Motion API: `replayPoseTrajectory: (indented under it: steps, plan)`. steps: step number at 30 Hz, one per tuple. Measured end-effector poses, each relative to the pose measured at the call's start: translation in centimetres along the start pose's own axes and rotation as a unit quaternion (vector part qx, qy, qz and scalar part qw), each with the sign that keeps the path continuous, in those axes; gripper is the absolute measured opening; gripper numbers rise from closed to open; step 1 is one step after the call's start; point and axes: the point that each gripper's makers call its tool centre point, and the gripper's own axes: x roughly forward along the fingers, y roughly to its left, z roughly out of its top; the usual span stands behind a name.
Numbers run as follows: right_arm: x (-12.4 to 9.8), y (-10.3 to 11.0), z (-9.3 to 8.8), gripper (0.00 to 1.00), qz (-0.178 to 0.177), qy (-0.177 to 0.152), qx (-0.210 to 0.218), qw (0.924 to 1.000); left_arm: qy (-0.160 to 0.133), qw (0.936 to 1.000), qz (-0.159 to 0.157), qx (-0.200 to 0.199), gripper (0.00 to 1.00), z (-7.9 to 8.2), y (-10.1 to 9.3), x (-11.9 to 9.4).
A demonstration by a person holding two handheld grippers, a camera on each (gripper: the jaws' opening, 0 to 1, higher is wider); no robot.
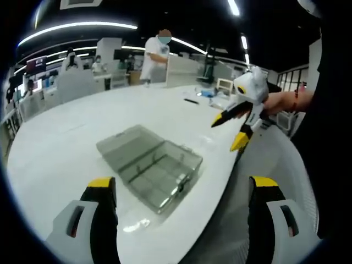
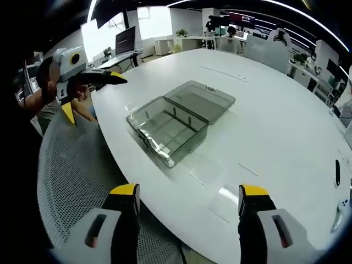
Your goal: Insert the divider into the dual guide fixture by aligning both edges with the guide slots and pushing it downward to the bottom, including one-sided entry, uneven engagement, binding, and posture correction.
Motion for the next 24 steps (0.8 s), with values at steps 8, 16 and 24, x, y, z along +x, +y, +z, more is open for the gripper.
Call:
replayPoseTrajectory:
  steps: [8,16,24]
  plan:
    - [0.3,-0.8,-0.9,0.68,-0.012,0.020,0.014,0.9996,-0.010,0.9999,-0.004,-0.003,0.99,0.4,-0.5,0.4]
    - [0.4,-1.3,-1.7,0.65,-0.013,0.032,0.028,0.9990,-0.004,0.9999,-0.014,0.003,0.99,0.0,-1.3,1.2]
    - [0.8,-2.2,-2.5,0.61,-0.026,0.054,0.048,0.9970,0.006,0.9995,-0.028,0.008,0.99,-0.5,-2.4,2.2]
